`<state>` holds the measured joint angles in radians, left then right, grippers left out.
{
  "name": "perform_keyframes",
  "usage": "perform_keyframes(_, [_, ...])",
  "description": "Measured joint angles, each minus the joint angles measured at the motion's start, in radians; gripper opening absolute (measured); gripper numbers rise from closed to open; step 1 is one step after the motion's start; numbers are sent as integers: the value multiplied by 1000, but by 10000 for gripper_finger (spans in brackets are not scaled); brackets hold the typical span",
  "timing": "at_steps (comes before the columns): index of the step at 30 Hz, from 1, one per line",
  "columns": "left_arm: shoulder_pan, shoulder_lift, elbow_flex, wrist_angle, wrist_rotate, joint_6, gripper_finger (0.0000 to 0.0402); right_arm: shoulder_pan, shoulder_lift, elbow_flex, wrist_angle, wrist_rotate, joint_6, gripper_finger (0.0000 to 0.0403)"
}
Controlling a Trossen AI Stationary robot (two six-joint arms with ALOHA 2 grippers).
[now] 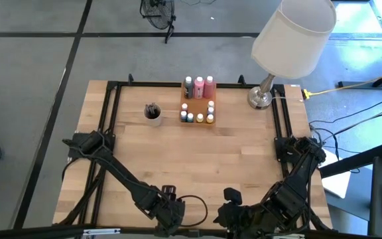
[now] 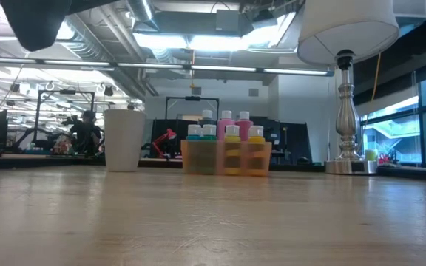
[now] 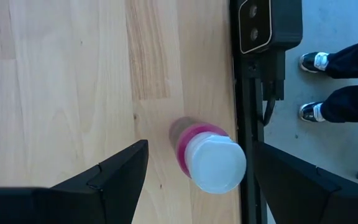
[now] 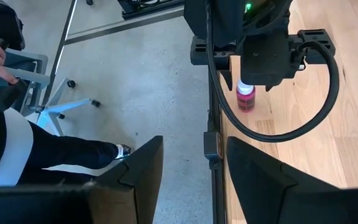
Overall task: Pick & Place Paint Supplies
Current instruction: Put the pink paint bottle into the orange bin
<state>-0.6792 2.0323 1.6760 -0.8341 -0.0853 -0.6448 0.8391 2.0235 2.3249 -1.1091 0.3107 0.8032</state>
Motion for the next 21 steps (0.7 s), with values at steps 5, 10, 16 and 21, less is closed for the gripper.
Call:
perform_keyframes(5, [0,19,0,-1,7,2,281,0,0,0,-2,0,0,181])
perform_keyframes(10, [0,43,0,-6,43,3,281,0,0,0,-2,0,0,181])
perform_keyframes(16, [3,44,0,-6,46,3,281,0,0,0,-3,0,0,181])
perform_keyframes(21, [3,44,0,-5,59,3,281,0,0,0,-3,0,0,181])
